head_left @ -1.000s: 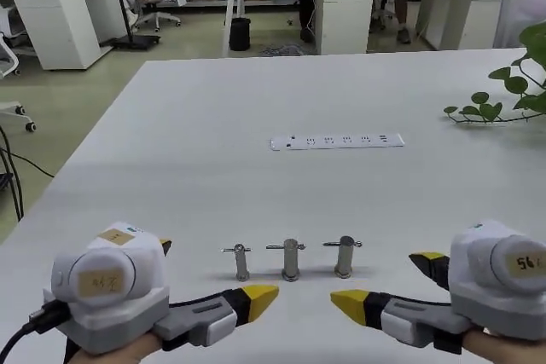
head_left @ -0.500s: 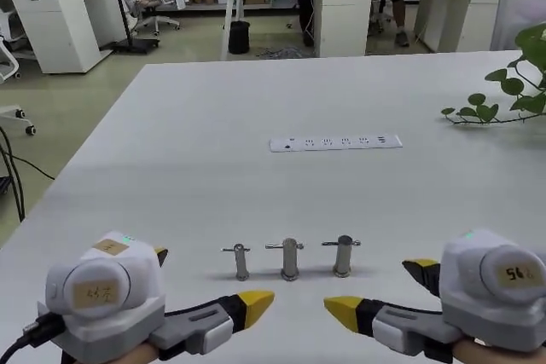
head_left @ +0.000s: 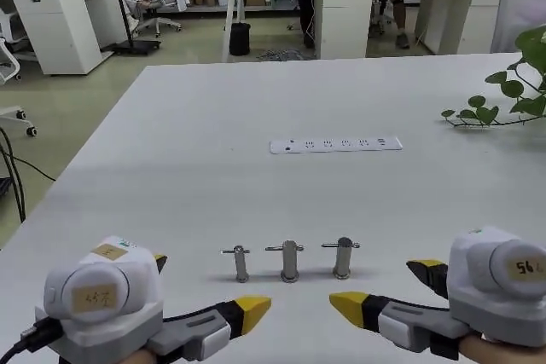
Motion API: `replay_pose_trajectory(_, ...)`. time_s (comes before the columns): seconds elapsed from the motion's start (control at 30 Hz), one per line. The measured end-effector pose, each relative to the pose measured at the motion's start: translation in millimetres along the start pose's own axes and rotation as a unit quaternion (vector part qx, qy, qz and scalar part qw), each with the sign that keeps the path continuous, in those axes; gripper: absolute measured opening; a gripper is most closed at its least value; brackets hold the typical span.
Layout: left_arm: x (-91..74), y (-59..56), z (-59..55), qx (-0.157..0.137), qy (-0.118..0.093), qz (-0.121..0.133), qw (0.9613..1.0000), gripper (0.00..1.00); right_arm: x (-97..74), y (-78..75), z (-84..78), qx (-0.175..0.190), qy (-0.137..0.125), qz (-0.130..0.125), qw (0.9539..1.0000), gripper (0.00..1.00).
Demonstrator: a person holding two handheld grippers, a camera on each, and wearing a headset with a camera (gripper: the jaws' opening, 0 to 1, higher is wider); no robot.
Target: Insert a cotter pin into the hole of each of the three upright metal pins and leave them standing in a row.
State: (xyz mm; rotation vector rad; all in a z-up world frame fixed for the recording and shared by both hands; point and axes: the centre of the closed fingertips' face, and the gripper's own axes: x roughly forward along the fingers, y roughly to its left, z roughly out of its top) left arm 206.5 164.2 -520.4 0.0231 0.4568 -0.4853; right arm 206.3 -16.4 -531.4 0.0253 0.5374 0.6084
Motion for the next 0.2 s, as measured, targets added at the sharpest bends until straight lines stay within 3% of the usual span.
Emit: replay_pose_trajectory(0.2,-1.3,1.4,1.7,-0.003,-0.003,0.002,1.0,0.92,0.5,1.2,0.2,-0.002,0.003,0.003,1.0,0.76)
